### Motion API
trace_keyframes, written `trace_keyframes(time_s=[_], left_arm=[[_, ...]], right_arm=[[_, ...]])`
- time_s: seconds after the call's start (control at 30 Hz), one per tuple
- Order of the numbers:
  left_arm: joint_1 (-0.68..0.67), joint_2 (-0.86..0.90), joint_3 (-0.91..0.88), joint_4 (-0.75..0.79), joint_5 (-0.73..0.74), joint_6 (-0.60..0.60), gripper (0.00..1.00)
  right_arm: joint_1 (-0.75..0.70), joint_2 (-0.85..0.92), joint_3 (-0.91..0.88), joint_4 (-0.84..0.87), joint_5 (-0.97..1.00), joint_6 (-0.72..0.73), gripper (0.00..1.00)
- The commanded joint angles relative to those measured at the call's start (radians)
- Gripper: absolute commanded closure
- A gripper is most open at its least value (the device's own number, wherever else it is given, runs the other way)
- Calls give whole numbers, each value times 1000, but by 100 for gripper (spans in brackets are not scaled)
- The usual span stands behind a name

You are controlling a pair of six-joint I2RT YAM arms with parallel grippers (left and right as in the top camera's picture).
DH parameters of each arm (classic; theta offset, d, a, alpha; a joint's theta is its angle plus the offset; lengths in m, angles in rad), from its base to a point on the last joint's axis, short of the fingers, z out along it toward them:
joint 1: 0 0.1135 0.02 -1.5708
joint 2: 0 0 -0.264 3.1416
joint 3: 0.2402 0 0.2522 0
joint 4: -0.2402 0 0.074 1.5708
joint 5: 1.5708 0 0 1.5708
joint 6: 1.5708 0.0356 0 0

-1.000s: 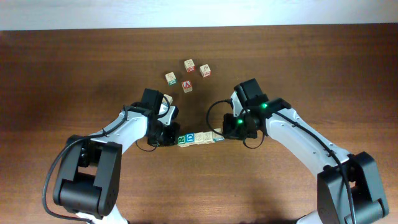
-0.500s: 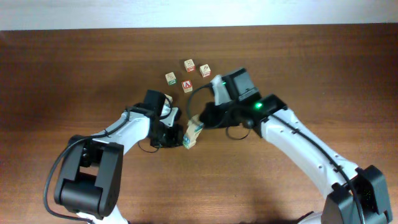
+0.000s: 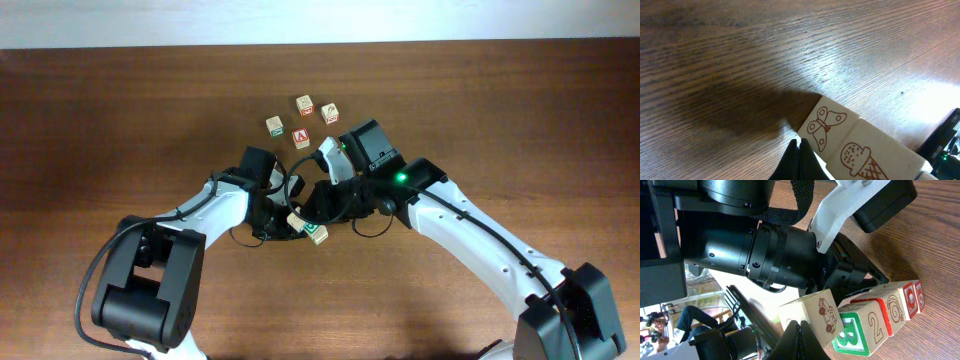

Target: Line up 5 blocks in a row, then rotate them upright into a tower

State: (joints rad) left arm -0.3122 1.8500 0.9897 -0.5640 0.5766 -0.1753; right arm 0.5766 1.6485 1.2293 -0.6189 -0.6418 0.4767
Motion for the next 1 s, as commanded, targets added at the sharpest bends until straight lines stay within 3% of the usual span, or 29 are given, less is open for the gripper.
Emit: trace_keyframes(time_s=[0.0,0.97], left_arm=[[-4,-15,15,3,78,5,100],[-4,-15,15,3,71,5,100]], right_arm=[[-10,35,-32,-20,52,3,96],[-62,35,52,-153,147,-76,96]])
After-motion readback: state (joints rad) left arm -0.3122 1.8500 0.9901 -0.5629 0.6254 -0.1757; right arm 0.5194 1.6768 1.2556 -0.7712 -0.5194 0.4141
